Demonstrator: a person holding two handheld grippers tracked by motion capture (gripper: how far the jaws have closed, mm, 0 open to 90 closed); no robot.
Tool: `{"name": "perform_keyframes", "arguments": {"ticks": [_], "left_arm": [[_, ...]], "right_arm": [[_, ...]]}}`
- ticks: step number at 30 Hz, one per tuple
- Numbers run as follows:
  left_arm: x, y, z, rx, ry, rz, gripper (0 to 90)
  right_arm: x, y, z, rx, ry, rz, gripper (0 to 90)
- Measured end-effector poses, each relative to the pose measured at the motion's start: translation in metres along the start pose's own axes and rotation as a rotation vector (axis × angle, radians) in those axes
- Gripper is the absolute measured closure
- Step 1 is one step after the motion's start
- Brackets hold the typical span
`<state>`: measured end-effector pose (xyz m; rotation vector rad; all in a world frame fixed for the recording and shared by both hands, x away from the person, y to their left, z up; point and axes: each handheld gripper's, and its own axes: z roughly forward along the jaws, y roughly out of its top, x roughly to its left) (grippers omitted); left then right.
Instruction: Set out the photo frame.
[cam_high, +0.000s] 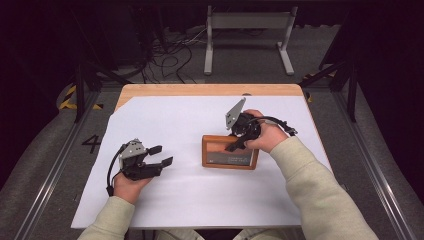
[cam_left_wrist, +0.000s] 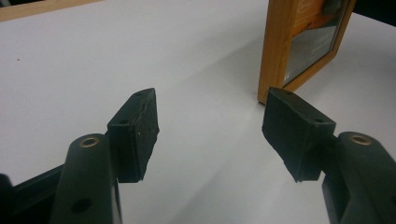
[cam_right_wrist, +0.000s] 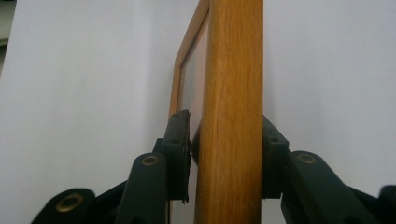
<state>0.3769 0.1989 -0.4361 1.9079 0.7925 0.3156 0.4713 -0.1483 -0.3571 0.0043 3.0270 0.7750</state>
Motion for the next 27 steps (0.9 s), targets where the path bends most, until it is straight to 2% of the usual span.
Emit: {"name": "perform_keyframes", "arguments": {"ticks": [1, 2, 5, 7, 11, 15, 16, 17, 19, 21, 23, 27], "left_arm": [[0.0, 0.0, 0.0, 0.0, 0.0, 0.0, 36.2], [0.0, 0.0, 0.0, 0.004, -0.002, 0.001, 36.2], [0.0, 0.0, 0.001, 0.005, -0.003, 0.0, 36.2], [0.0, 0.0, 0.001, 0.003, -0.004, -0.004, 36.1], [0.0, 0.0, 0.001, 0.002, -0.005, -0.002, 36.2], [0.0, -0.001, 0.001, 0.003, -0.006, -0.005, 36.1], [0.0, -0.001, 0.001, 0.002, -0.006, -0.006, 36.1], [0.0, -0.001, 0.001, 0.002, -0.006, -0.007, 36.1], [0.0, -0.001, 0.001, 0.001, -0.006, -0.003, 36.1], [0.0, -0.001, 0.0, 0.002, -0.005, -0.005, 36.1], [0.0, -0.001, 0.0, 0.001, -0.005, -0.005, 36.0], [-0.001, 0.0, 0.0, 0.003, -0.002, 0.001, 35.9]], "right_arm": [[0.0, 0.0, 0.0, 0.0, 0.0, 0.0, 64.9], [0.0, -0.001, 0.0, -0.026, 0.042, -0.023, 67.9], [0.0, -0.002, 0.0, -0.03, 0.042, -0.047, 68.0], [0.0, -0.002, 0.0, -0.039, 0.065, -0.064, 68.4], [-0.003, -0.003, 0.0, -0.049, 0.082, -0.067, 68.5], [-0.005, -0.002, 0.0, -0.038, 0.063, -0.048, 66.9], [-0.006, -0.002, 0.0, -0.038, 0.04, -0.043, 63.1], [-0.007, -0.003, -0.002, -0.04, 0.007, -0.019, 52.0], [-0.009, -0.005, -0.005, -0.067, -0.038, 0.048, 39.4], [-0.009, -0.008, -0.009, -0.086, -0.055, 0.085, 35.8], [-0.008, -0.011, -0.017, -0.148, -0.069, 0.152, 28.4], [-0.003, -0.017, -0.032, -0.21, -0.132, 0.192, 22.8]]}}
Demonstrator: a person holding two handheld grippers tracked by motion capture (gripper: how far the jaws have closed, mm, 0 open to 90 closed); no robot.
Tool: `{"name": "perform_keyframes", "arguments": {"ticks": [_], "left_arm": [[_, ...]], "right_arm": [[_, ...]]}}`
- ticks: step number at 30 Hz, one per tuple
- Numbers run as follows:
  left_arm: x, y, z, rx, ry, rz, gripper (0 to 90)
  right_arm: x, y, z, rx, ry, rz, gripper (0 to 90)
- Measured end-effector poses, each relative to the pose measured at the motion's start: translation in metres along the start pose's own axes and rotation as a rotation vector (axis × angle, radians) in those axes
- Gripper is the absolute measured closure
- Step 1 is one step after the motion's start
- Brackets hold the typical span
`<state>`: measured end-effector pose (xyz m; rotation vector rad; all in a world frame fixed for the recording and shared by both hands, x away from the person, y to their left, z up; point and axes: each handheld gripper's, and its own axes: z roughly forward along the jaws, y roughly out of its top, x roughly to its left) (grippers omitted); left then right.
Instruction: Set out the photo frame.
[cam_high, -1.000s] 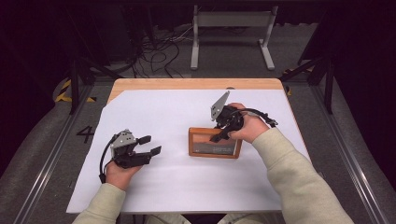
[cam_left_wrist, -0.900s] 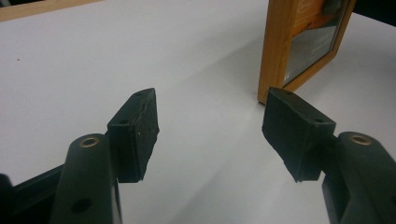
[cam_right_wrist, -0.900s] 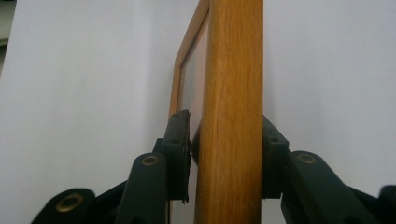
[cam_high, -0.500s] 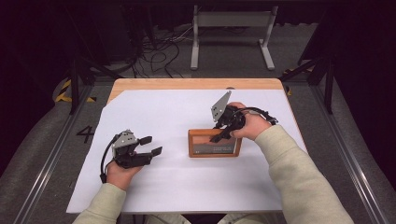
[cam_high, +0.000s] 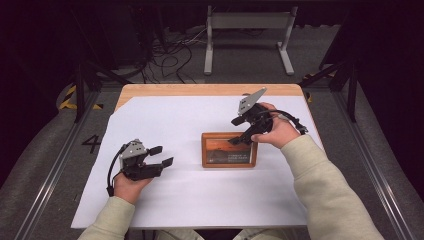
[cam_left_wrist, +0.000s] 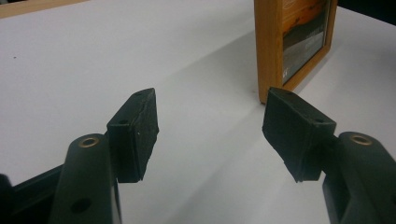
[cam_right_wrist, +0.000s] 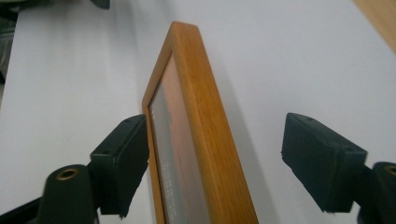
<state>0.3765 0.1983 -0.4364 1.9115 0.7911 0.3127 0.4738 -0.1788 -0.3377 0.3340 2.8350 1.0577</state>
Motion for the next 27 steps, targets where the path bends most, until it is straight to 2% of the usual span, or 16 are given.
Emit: {"name": "perform_keyframes", "arguments": {"ticks": [6, 7, 8, 9, 10, 14, 20, 21, 23, 27], "left_arm": [[-0.001, 0.0, -0.002, -0.004, 0.004, -0.004, 35.6], [-0.001, 0.0, -0.003, -0.005, 0.004, -0.002, 35.6], [-0.001, 0.0, -0.003, -0.007, 0.007, -0.005, 35.5], [-0.002, 0.001, -0.004, -0.008, 0.008, -0.007, 35.4], [-0.002, 0.001, -0.004, -0.008, 0.008, -0.007, 35.2], [-0.004, 0.002, -0.003, -0.006, 0.006, -0.002, 34.3], [-0.006, 0.003, -0.003, -0.008, 0.011, 0.0, 33.2], [-0.007, 0.002, -0.004, -0.009, 0.011, -0.012, 33.2], [-0.007, 0.0, -0.007, -0.01, 0.013, -0.008, 32.8], [-0.003, -0.003, -0.014, -0.038, 0.03, -0.012, 32.8]], "right_arm": [[0.01, -0.018, -0.029, -0.064, -0.121, 0.047, 22.0], [0.01, -0.018, -0.029, -0.064, -0.121, 0.047, 22.0], [0.017, -0.028, -0.04, -0.107, -0.152, 0.08, 22.0], [0.02, -0.033, -0.045, -0.123, -0.167, 0.095, 22.5], [0.02, -0.033, -0.045, -0.123, -0.167, 0.095, 22.5], [0.035, -0.055, -0.062, -0.165, -0.225, 0.156, 23.0], [0.052, -0.092, -0.077, -0.232, -0.299, 0.221, 22.4], [0.052, -0.092, -0.077, -0.232, -0.299, 0.221, 22.4], [0.058, -0.109, -0.08, -0.274, -0.333, 0.25, 22.4], [0.063, -0.137, -0.082, -0.321, -0.377, 0.305, 21.0]]}}
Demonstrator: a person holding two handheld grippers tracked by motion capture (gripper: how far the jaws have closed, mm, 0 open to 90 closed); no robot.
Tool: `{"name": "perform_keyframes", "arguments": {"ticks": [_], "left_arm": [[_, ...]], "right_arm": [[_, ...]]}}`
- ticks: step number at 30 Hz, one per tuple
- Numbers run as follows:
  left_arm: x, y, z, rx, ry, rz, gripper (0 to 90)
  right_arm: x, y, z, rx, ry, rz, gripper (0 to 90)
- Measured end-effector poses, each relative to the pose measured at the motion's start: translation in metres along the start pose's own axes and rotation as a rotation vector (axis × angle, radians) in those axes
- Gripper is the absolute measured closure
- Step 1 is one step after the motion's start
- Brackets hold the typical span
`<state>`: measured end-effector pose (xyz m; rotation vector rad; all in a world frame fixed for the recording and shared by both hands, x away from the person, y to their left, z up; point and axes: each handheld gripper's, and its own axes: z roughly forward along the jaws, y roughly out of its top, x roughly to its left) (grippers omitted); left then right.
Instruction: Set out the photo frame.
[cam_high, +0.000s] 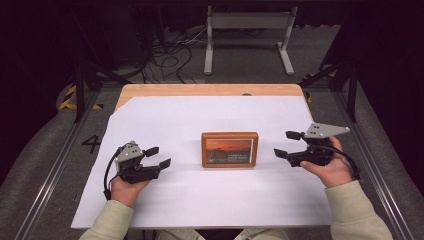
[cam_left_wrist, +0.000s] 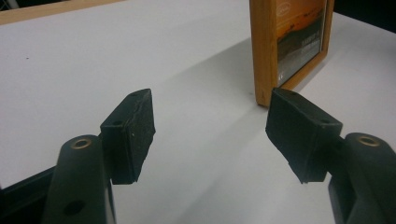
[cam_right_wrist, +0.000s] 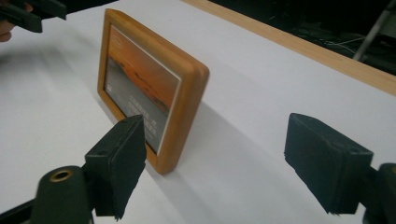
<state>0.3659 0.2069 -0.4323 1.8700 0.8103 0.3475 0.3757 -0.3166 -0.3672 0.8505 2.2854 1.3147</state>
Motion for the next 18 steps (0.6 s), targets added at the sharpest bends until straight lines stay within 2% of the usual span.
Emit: {"name": "perform_keyframes", "arguments": {"ticks": [2, 5, 10, 12, 15, 18], "left_arm": [[0.001, -0.001, -0.001, -0.011, 0.005, -0.012, 32.5], [0.002, -0.002, -0.001, -0.024, 0.017, 0.006, 32.0], [0.002, -0.002, -0.001, -0.039, 0.021, 0.001, 30.6], [0.002, -0.003, 0.0, -0.046, 0.022, 0.001, 29.4], [0.002, -0.004, 0.0, -0.049, 0.018, -0.001, 29.2], [0.002, -0.004, 0.001, -0.047, 0.018, -0.004, 29.2]], "right_arm": [[-0.003, -0.014, -0.002, -0.025, -0.023, 0.042, 19.8], [-0.007, -0.03, -0.003, -0.064, -0.046, 0.099, 18.2], [-0.011, -0.046, 0.003, -0.102, -0.066, 0.135, 16.7], [-0.012, -0.053, 0.008, -0.101, -0.08, 0.143, 15.5], [-0.013, -0.061, 0.015, -0.073, -0.073, 0.155, 15.0], [-0.013, -0.064, 0.019, -0.051, -0.082, 0.151, 14.8]]}}
